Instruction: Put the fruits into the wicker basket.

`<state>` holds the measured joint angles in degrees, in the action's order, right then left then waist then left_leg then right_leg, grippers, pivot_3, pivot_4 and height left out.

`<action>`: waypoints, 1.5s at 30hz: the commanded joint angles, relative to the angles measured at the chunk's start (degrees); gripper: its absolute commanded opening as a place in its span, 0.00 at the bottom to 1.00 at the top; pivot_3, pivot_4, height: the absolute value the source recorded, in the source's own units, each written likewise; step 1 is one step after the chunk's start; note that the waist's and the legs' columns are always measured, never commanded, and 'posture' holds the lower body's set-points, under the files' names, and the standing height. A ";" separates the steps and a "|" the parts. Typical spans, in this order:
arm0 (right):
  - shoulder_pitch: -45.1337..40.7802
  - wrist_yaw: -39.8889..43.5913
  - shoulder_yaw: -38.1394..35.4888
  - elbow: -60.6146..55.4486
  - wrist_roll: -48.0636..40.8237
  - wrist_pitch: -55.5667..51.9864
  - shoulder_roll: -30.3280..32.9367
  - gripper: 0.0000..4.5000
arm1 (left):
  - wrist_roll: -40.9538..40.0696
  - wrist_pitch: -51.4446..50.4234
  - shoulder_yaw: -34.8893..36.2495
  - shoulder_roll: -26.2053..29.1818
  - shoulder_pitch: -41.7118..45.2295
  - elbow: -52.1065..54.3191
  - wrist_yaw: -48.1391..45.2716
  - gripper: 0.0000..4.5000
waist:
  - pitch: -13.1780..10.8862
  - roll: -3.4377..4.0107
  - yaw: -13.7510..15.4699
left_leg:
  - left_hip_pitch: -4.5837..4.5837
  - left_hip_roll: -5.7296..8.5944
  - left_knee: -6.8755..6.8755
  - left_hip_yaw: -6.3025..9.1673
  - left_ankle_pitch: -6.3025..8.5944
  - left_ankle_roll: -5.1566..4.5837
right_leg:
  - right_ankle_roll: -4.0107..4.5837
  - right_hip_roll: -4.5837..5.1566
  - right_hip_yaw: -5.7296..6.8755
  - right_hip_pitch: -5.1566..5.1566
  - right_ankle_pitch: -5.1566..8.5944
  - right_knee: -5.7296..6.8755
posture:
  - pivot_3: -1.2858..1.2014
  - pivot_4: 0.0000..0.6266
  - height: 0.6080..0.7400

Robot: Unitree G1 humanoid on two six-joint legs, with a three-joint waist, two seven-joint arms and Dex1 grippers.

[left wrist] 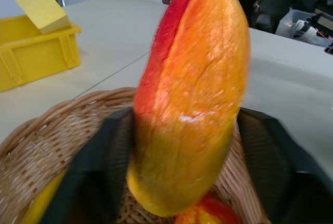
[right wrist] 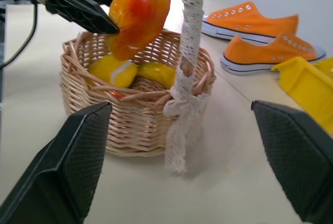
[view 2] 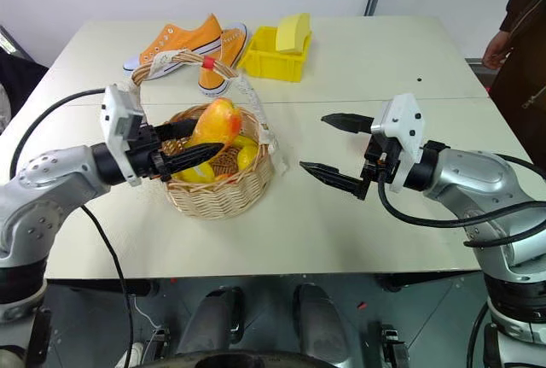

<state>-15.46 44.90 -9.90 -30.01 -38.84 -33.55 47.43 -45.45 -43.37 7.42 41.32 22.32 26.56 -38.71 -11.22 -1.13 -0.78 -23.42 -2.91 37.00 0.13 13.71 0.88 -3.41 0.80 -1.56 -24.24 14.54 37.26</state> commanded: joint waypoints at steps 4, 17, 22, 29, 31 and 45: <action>-0.63 -11.44 0.44 14.49 15.47 4.18 -1.91 1.00 | -1.58 2.64 1.75 1.92 -2.74 2.82 -6.94 0.98 | 0.01 -0.01 -0.12 | 0.02 0.04 0.09 -0.12 0.00 0.01 | 0.13 0.02 -0.14 0.00 -0.03 -0.02 | 0.52 0.24 1.00; -8.23 -14.33 2.36 37.53 23.10 5.43 -7.33 1.00 | -2.82 2.97 0.38 1.19 -6.06 7.25 -9.17 0.98 | 0.00 0.02 -0.13 | 0.03 0.03 0.08 -0.20 -0.01 0.00 | 0.13 -0.04 -0.31 -0.06 -0.05 0.01 | 0.52 0.24 1.00; -8.25 -13.19 2.33 38.15 23.65 5.90 -7.97 0.69 | -2.88 3.22 0.48 0.83 -6.68 7.68 -8.81 1.00 | 0.00 0.02 -0.14 | 0.02 0.03 0.07 -0.21 0.00 0.00 | 0.09 -0.04 -0.32 -0.06 -0.06 0.01 | 0.52 0.24 1.00; -2.63 -3.98 2.73 19.60 20.94 9.58 -4.43 0.51 | -0.82 10.14 7.28 -0.72 -13.22 4.94 -8.83 1.00 | -0.02 0.07 -0.24 | 0.04 0.00 0.01 -0.21 0.00 0.00 | 0.05 -0.09 -0.35 -0.13 -0.07 0.06 | 0.52 0.24 1.00; -0.95 1.86 2.53 8.09 13.24 7.13 -3.49 0.51 | 0.27 12.53 10.37 -0.25 -17.90 2.42 -11.19 1.00 | -0.01 0.09 -0.37 | 0.04 -0.02 -0.03 -0.21 0.00 -0.01 | 0.04 -0.09 -0.35 -0.17 -0.08 0.07 | 0.52 0.24 1.00; -23.53 -18.85 25.84 2.20 12.20 -13.22 -29.12 0.51 | -2.12 18.38 21.57 -2.10 -26.94 -2.33 -12.73 1.00 | 0.01 0.02 -0.25 | -0.03 -0.09 0.02 -0.24 -0.02 0.04 | 0.50 -0.05 -0.36 -0.34 -0.23 -0.02 | 0.52 0.24 1.00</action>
<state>-38.27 28.12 15.78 -28.24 -28.40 -46.32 18.70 -46.40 -25.94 26.32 39.29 -4.42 22.70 -51.89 -11.21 -1.11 -1.03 -23.47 -3.00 36.98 -0.11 13.69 0.92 -2.95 0.76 -1.91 -24.59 14.33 37.24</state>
